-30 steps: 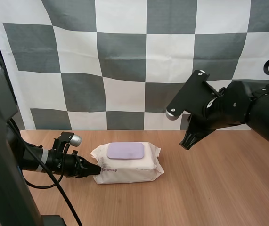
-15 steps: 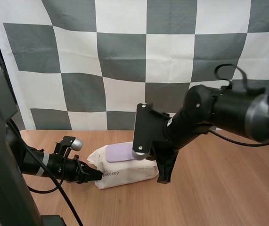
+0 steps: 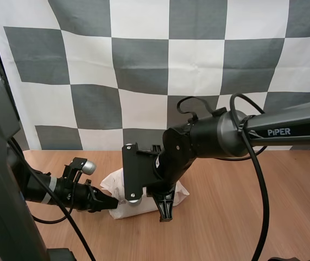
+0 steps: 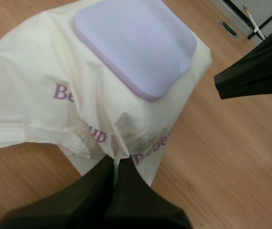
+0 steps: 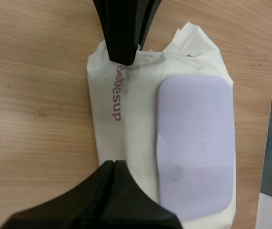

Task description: Open the wet wipes lid

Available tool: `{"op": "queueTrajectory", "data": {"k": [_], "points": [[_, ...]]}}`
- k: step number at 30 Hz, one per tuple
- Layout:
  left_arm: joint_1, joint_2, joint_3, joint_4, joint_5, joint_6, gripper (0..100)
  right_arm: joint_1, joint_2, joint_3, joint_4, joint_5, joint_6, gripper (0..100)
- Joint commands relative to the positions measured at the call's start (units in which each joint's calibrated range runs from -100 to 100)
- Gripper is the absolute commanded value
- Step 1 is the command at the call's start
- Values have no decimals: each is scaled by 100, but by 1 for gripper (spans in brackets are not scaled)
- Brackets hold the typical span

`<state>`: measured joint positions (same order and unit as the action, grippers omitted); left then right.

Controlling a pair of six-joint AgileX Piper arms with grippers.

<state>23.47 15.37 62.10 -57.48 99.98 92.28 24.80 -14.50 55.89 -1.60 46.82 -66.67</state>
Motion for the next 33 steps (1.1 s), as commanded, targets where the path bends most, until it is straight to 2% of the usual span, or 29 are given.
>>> {"op": "queueTrajectory", "data": {"k": [1, 2, 6, 8, 24, 33], "points": [[2, 6, 7, 14, 2, -10, 0, 3, 63, -3, -35, -217, 1, 0], [2, 6, 7, 14, 2, -10, 0, 3, 63, -3, -78, -295, 1, 2], [2, 6, 7, 14, 2, -10, 0, 3, 63, -3, -92, -791, 1, 39], [2, 6, 7, 14, 2, -10, 0, 3, 63, -3, -92, -1016, 1, 48], [2, 6, 7, 54, 2, -10, 0, 3, 479, -3, -223, -1635, 1, 48], [2, 6, 7, 48, 2, -10, 0, -170, 506, -3, -345, -1755, 1, 48]]}}
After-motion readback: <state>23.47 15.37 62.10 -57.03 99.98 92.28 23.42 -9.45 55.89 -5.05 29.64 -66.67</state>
